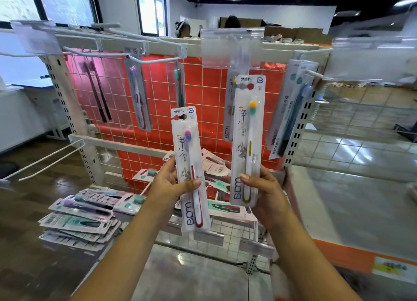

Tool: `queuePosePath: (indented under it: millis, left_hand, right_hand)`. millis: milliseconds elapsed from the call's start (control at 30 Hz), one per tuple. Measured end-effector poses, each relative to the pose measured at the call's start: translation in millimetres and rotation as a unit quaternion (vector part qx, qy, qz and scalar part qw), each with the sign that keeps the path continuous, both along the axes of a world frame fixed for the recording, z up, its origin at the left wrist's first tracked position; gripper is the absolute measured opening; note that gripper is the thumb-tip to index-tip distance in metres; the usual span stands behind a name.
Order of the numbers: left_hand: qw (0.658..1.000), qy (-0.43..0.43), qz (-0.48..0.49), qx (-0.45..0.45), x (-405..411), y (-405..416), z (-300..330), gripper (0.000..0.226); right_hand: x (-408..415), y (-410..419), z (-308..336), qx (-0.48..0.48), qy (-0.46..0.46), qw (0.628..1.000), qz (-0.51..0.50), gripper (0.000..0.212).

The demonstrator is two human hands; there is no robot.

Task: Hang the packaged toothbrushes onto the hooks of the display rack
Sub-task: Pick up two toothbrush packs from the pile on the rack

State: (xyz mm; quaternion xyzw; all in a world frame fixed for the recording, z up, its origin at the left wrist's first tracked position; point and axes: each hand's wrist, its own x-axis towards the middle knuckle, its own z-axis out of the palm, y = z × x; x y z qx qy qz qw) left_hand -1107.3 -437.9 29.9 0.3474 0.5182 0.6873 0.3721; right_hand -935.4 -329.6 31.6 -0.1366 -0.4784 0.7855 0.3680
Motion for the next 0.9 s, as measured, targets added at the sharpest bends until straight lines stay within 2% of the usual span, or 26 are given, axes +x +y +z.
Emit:
queuePosePath:
  millis: [167,600,900]
  left_hand:
    - [1.000,-0.015,-0.011,0.010,1,3,1,0.066]
    - [0.999,-0.029,-0.008,0.008,-4,-1,-9,0.062]
    - [0.999,-0.033,-0.004,0.005,-7,3,-5,0.056]
  right_hand:
    - [-2,0,23,0.045,0.002,0.999,-0.013,0.048]
    - [-23,-2,25,0.154,-0.089,0.982,-0.065,0.025]
    - [-52,61,36,0.157,-0.175,0.966,-0.112,0.017]
